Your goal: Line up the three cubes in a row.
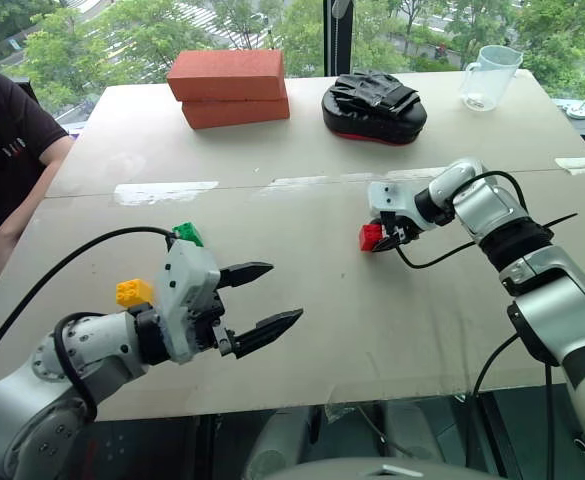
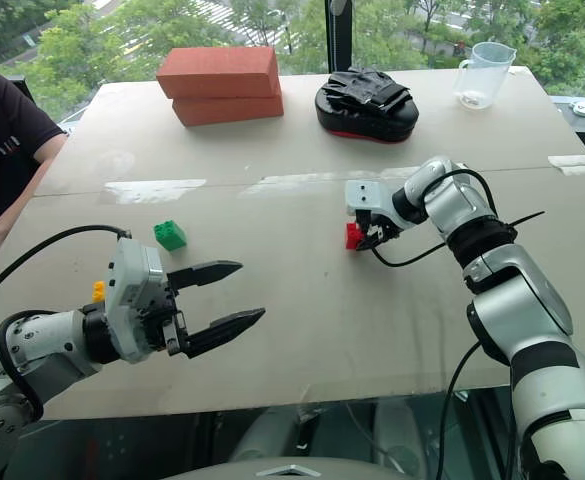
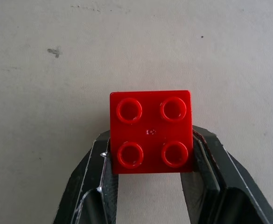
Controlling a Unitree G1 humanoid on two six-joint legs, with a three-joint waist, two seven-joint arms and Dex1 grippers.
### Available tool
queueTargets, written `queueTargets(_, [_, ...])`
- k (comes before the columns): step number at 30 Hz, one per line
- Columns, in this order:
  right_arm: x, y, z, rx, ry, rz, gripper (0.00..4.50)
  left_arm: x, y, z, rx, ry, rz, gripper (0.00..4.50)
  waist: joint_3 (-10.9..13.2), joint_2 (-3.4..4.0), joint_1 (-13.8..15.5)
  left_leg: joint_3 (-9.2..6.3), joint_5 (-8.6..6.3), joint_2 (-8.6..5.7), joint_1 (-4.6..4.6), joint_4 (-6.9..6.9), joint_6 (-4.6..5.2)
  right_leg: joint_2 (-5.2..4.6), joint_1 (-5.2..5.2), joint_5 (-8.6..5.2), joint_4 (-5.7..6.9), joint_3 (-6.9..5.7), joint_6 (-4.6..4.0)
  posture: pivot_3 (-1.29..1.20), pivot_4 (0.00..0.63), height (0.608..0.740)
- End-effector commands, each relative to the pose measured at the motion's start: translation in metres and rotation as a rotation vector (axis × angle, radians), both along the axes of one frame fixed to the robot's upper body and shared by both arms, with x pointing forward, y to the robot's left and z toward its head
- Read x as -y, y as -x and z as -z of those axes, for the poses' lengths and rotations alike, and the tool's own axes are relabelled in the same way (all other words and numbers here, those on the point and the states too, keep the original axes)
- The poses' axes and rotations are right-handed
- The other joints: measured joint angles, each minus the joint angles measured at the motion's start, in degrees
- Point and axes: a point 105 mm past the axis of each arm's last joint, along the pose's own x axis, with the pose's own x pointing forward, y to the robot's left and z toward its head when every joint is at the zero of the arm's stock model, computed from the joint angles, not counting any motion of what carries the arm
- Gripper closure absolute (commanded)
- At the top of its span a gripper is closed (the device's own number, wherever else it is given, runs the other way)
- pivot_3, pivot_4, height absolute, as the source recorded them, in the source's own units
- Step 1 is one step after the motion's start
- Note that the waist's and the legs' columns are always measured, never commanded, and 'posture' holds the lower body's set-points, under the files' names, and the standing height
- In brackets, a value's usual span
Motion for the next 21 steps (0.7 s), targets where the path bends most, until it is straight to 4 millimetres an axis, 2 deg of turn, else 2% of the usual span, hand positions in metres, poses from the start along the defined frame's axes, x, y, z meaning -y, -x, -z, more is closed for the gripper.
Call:
queueTargets(1, [-0.002,-0.002,-0.012,0.024,0.002,-0.035,2.69,0.003,0.004,-0.013,0.068,0.005,0.018,0.0,0.0,0.01,0.0,0.02,0.0,0.0,0.0,0.0,-0.01,0.0,-0.01,0.0,0.0,0.02,0.0,0.0,0.15,0.74])
queueTargets(2, [-0.002,-0.001,-0.011,0.014,0.005,-0.043,2.18,0.003,0.004,-0.014,0.07,0.008,0.014,0.0,0.0,0.01,0.0,0.02,-0.01,0.0,0.0,0.0,-0.01,0.01,-0.01,0.0,0.0,0.04,0.0,0.0,0.15,0.74])
queueTargets(3, [-0.001,-0.001,-0.011,0.008,0.007,-0.049,2.04,0.003,0.004,-0.014,0.07,0.012,0.01,0.0,0.0,0.01,0.0,0.03,-0.01,0.0,0.0,0.0,-0.01,0.01,-0.01,0.0,0.0,0.05,0.0,0.0,0.15,0.74])
queueTargets(6, [0.001,-0.001,-0.012,0.022,0.003,-0.058,0.64,0.001,0.005,-0.012,0.061,0.015,-0.004,0.0,0.0,0.01,0.0,0.04,-0.01,0.02,0.0,0.0,-0.02,0.05,-0.02,0.0,0.0,0.07,-0.01,0.0,0.15,0.74])
queueTargets(8, [0.002,-0.001,-0.016,0.029,-0.01,-0.063,0.05,-0.003,0.005,-0.01,0.052,0.016,-0.024,0.0,0.0,0.01,-0.1,0.06,-0.02,0.07,0.0,0.0,-0.04,0.09,-0.04,0.01,0.0,0.11,-0.02,0.0,0.15,0.74])
queueTargets(11, [0.004,0.002,-0.022,0.039,-0.036,-0.075,0.05,-0.016,0.0,-0.005,0.034,0.025,-0.088,0.0,0.0,0.02,0.0,0.12,-0.05,0.15,0.0,0.0,-0.09,0.19,-0.07,0.02,0.0,0.18,-0.04,0.0,0.15,0.74])
queueTargets(14, [0.007,0.006,-0.033,0.064,-0.092,-0.077,0.05,-0.039,-0.01,0.002,0.023,0.03,-0.22,0.0,0.0,0.04,0.1,0.15,-0.08,0.22,0.01,0.0,-0.13,0.26,-0.09,0.04,0.0,0.21,-0.07,0.0,0.15,0.74])
queueTargets(16, [0.006,0.014,-0.06,0.106,-0.267,-0.09,0.05,-0.07,-0.03,0.009,0.045,-0.043,-0.424,0.0,0.0,0.05,0.2,0.16,-0.09,0.25,0.02,0.0,-0.15,0.31,-0.09,0.05,0.0,0.22,-0.1,0.0,0.15,0.74])
queueTargets(18, [0.006,0.032,-0.089,0.081,-0.48,-0.107,0.05,-0.098,-0.046,0.011,0.04,-0.078,-0.606,0.0,0.0,0.07,0.5,0.15,-0.1,0.28,0.02,0.0,-0.16,0.34,-0.09,0.07,0.0,0.22,-0.12,0.0,0.15,0.74])
queueTargets(21, [0.006,0.06,-0.114,0.101,-0.693,-0.137,0.05,-0.125,-0.062,0.009,0.03,-0.097,-0.784,0.0,0.0,0.07,0.6,0.07,-0.11,0.29,0.0,0.02,-0.17,0.35,-0.08,0.08,0.0,0.17,-0.14,0.0,0.15,0.74])
